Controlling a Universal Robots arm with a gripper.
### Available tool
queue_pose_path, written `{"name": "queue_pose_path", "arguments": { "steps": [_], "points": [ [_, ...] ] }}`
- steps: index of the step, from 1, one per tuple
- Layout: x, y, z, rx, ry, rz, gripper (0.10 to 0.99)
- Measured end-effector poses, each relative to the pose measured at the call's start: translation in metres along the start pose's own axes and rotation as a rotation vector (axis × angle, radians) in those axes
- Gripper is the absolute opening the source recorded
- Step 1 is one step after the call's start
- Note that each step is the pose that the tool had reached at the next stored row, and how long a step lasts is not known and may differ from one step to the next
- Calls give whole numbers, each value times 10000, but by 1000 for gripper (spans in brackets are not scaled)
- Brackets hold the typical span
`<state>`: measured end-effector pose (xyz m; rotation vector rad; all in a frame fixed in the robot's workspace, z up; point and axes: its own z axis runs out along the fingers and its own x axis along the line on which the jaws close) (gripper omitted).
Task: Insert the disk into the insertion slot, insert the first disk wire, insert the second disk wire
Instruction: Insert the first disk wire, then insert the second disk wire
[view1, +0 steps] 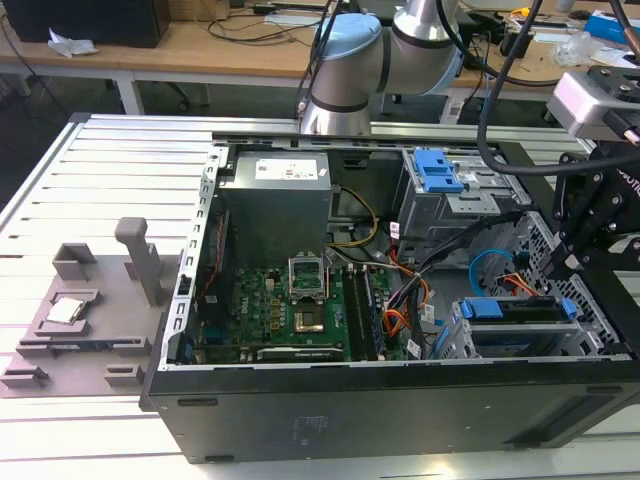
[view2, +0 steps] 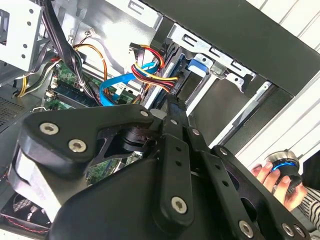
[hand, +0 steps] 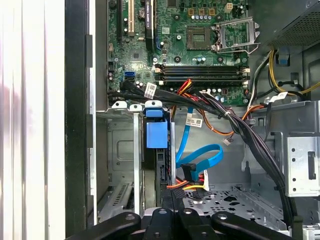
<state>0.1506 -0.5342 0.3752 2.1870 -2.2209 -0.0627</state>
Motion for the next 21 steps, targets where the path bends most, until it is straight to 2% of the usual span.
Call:
{"name": "queue_pose_path", "arguments": {
  "steps": [11,14,18,20,21],
  "points": [
    [0,0,-2,0,0,0,114],
    [0,0,-2,0,0,-1,302],
    [-16,1,-4,0,3,0,302],
    [-100,4,0,0,-1,0,302],
    [-106,10,0,0,0,-1,302]
  ]
}}
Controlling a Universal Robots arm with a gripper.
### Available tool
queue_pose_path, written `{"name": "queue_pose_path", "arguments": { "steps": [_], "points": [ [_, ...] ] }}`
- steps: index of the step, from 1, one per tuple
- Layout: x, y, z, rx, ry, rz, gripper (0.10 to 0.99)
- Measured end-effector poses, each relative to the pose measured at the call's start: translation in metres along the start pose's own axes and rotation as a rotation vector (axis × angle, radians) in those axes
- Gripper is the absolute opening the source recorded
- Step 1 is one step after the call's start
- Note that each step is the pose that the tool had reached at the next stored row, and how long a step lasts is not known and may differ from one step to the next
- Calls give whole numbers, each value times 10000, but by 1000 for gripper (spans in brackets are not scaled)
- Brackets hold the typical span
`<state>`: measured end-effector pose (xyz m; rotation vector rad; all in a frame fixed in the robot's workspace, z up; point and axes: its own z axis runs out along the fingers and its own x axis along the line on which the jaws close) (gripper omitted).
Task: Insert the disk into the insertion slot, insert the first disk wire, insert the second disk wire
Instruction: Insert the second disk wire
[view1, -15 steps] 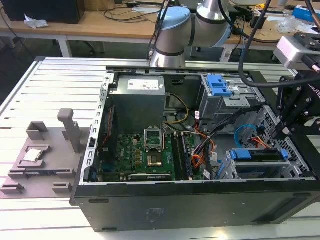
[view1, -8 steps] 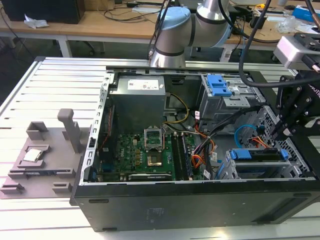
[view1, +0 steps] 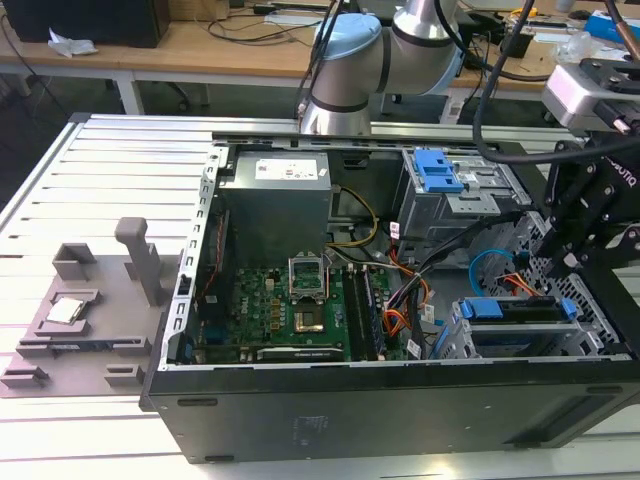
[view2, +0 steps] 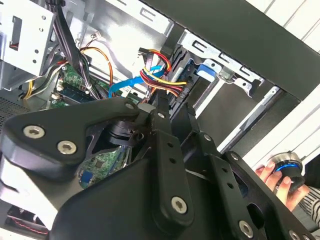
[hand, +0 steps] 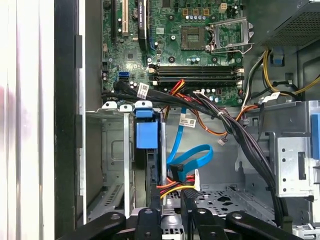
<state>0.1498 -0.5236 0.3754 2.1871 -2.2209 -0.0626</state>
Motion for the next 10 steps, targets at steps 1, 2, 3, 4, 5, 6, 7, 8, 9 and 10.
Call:
{"name": "queue_pose_path", "arguments": {
  "steps": [1,2,3,4,5,6,7,8,9,10],
  "points": [
    [-5,10,1,1,0,0,302],
    [-10,27,3,-1,0,1,302],
    [-14,41,4,0,0,1,302],
    [-23,71,6,0,0,1,302],
    [-27,95,9,0,0,1,302],
    [-28,119,13,0,-1,-1,302],
    [-27,133,16,0,-1,-4,302],
    [-27,140,17,0,0,-7,302],
    [-27,160,23,0,-1,-16,302],
    [-27,168,23,0,1,-27,302]
  ]
}}
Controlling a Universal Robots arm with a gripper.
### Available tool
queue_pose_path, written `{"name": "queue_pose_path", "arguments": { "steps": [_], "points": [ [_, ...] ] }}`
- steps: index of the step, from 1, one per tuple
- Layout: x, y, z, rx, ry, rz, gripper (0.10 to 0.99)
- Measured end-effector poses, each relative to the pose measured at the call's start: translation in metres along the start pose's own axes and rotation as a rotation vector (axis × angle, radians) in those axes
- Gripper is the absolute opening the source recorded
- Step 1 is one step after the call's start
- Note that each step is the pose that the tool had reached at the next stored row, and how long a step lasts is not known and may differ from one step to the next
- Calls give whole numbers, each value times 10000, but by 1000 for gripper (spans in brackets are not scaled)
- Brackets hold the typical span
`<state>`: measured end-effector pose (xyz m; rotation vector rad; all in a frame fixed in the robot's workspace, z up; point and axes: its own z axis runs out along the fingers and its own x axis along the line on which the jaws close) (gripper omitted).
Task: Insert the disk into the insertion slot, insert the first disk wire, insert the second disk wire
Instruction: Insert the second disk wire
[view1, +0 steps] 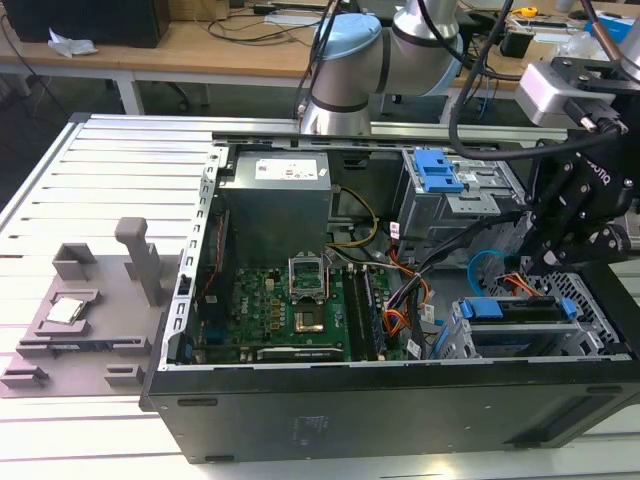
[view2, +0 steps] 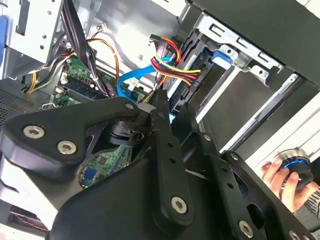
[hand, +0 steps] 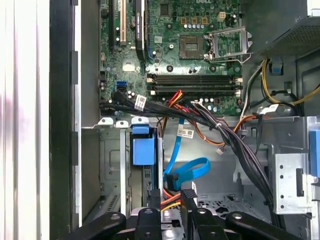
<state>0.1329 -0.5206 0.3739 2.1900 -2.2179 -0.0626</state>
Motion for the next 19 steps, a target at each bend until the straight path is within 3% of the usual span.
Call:
{"name": "queue_pose_path", "arguments": {
  "steps": [6,11,12,19],
  "points": [
    [-1,32,1,-3,11,-245,302],
    [0,102,8,-6,28,-601,302],
    [1,144,16,-7,32,-635,302],
    [1,148,16,-8,38,-636,286]
  ]
}}
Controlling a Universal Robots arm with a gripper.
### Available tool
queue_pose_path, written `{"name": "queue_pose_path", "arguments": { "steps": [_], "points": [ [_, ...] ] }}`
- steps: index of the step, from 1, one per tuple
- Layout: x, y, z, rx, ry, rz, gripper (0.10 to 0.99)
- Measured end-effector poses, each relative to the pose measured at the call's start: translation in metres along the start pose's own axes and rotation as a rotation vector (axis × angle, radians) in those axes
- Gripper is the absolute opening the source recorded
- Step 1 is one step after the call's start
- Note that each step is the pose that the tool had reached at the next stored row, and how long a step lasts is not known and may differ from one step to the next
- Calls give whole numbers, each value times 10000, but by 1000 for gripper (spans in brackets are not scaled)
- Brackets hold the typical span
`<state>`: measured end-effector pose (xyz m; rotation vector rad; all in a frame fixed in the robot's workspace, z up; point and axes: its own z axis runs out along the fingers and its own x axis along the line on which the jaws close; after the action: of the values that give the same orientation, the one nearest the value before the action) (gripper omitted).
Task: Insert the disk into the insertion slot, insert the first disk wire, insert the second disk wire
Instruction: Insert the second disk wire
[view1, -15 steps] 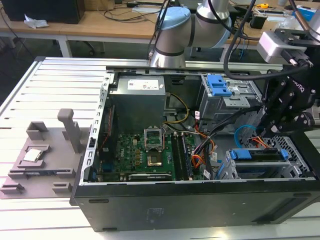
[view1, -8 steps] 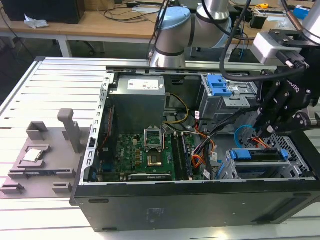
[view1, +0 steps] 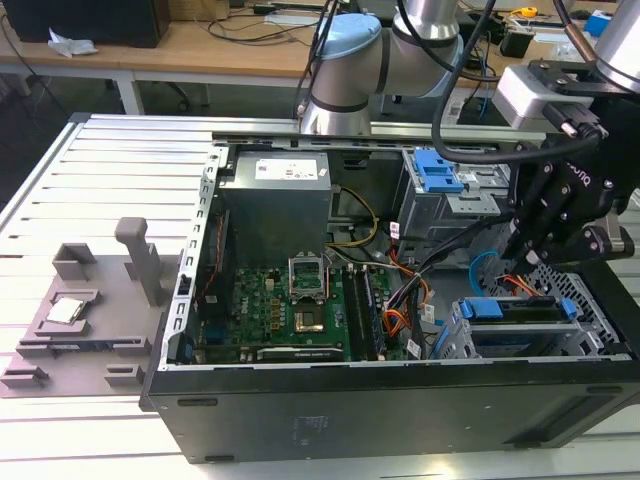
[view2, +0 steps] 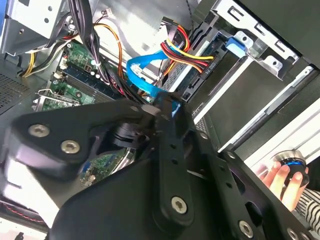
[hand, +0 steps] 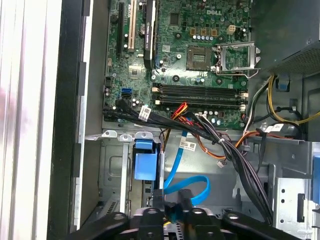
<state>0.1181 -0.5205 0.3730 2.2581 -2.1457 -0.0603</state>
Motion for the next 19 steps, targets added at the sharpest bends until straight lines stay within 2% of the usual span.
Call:
{"name": "queue_pose_path", "arguments": {
  "steps": [2,9,13,14,16,19],
  "points": [
    [0,0,0,0,0,0,165],
    [12,3,0,0,0,1,165],
    [111,8,-1,0,0,1,165],
    [162,10,-1,1,0,1,165],
    [217,13,-1,0,0,1,165],
    [253,14,11,1,-3,0,165]
  ]
}}
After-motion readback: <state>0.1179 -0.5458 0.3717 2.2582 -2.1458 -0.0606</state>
